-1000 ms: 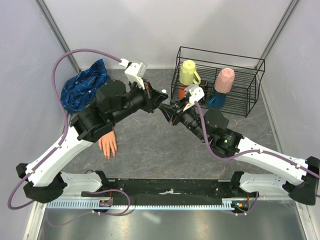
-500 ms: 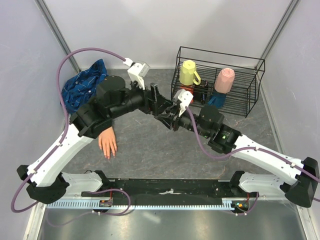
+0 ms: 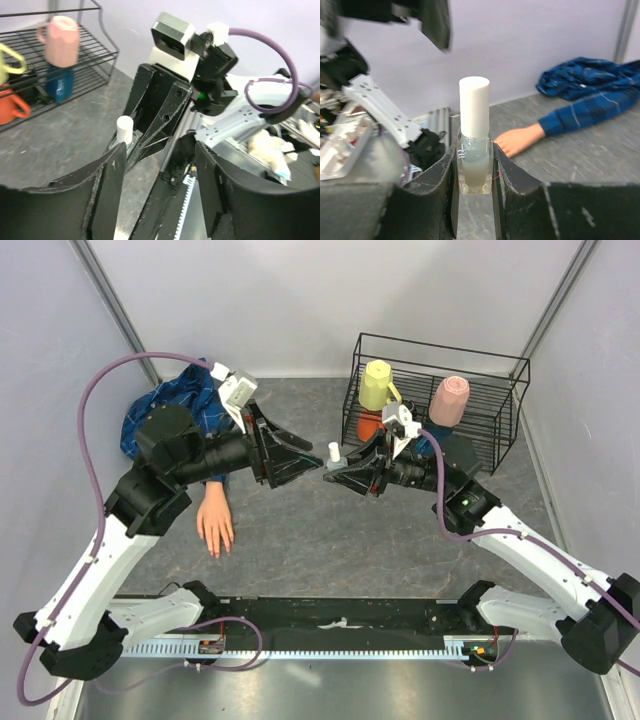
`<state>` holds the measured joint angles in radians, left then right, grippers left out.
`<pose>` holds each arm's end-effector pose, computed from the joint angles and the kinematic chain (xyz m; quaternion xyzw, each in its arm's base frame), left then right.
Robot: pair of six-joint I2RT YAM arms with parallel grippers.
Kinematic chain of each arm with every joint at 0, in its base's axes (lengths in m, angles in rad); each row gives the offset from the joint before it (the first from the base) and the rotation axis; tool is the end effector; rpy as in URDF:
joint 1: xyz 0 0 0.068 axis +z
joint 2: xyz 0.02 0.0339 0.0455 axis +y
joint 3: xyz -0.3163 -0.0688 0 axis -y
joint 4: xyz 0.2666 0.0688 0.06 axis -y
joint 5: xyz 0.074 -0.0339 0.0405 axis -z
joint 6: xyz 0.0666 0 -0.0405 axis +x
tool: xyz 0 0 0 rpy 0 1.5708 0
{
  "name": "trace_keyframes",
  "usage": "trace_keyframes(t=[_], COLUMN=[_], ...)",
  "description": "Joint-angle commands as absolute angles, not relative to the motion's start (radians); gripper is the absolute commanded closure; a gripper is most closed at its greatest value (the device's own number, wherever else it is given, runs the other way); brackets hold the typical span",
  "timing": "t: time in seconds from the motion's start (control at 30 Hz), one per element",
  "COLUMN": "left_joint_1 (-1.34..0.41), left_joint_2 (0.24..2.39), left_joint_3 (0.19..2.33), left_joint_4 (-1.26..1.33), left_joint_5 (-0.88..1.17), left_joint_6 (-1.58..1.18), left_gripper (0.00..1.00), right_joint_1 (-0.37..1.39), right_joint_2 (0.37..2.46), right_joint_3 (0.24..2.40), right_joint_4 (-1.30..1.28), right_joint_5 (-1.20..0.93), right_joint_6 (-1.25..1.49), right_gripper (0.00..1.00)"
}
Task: Paint the nails
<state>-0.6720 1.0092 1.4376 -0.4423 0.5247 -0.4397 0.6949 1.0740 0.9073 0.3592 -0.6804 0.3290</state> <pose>0.1363 -0.1511 0.5447 0.2606 0.6619 -0.5147 0.4786 0.1771 0.2022 0.4306 -0.3623 0.5426 0.5414 0.5303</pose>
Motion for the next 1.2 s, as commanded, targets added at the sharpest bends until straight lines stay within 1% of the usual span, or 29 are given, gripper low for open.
trace_keyframes(t=[0.0,0.07,0.23,0.43,0.7,0.8,0.9,0.93,0.97,1.0,1.03,1.07,1.1,1.13,1.17], left_joint_1=[-0.641,-0.637,-0.635,-0.635,-0.635,-0.635,-0.635,-0.635,-0.637,-0.637,-0.637,-0.64,-0.643,-0.646,-0.652], left_joint_2=[1.046,1.061,1.094,1.114,1.147,1.152,1.152,1.149,1.146,1.138,1.135,1.132,1.129,1.129,1.131], left_joint_3=[1.411,1.414,1.424,1.428,1.431,1.434,1.442,1.442,1.443,1.443,1.442,1.442,1.439,1.439,1.44], left_joint_4=[-0.336,-0.327,-0.322,-0.282,-0.272,-0.27,-0.272,-0.275,-0.279,-0.288,-0.307,-0.319,-0.33,-0.348,-0.379], left_joint_5=[0.71,0.739,0.764,0.781,0.793,0.792,0.784,0.775,0.74,0.715,0.686,0.623,0.582,0.531,0.44], left_joint_6=[-0.515,-0.531,-0.534,-0.548,-0.549,-0.545,-0.542,-0.538,-0.534,-0.522,-0.512,-0.503,-0.486,-0.483,-0.48], left_gripper=[0.37,0.37,0.37,0.5,0.53,0.55,0.67,0.75,0.78,0.82,0.88,0.92,0.95,0.98,0.98], right_joint_1=[0.667,0.664,0.66,0.66,0.66,0.66,0.66,0.66,0.661,0.661,0.664,0.687,0.712,0.785,0.825], right_joint_2=[1.077,1.089,1.097,1.103,1.117,1.118,1.118,1.117,1.115,1.112,1.108,1.104,1.088,1.078,1.071], right_joint_3=[0.894,0.893,0.893,0.893,0.896,0.897,0.9,0.907,0.919,0.925,0.931,0.945,0.948,0.951,0.954], right_joint_4=[0.57,0.615,0.629,0.632,0.658,0.658,0.631,0.603,0.572,0.516,0.479,0.387,0.344,0.309,0.263], right_joint_5=[-0.851,-0.87,-0.877,-0.877,-0.877,-0.879,-0.859,-0.845,-0.83,-0.778,-0.725,-0.659,-0.474,-0.372,-0.269], right_joint_6=[0.483,0.523,0.534,0.537,0.555,0.555,0.545,0.508,0.49,0.473,0.421,0.387,0.336,0.251,0.212], right_gripper=[1.0,1.0,1.0,1.0,1.0,1.0,1.0,1.0,1.0,1.0,1.0,1.0,1.0,1.0,1.0])
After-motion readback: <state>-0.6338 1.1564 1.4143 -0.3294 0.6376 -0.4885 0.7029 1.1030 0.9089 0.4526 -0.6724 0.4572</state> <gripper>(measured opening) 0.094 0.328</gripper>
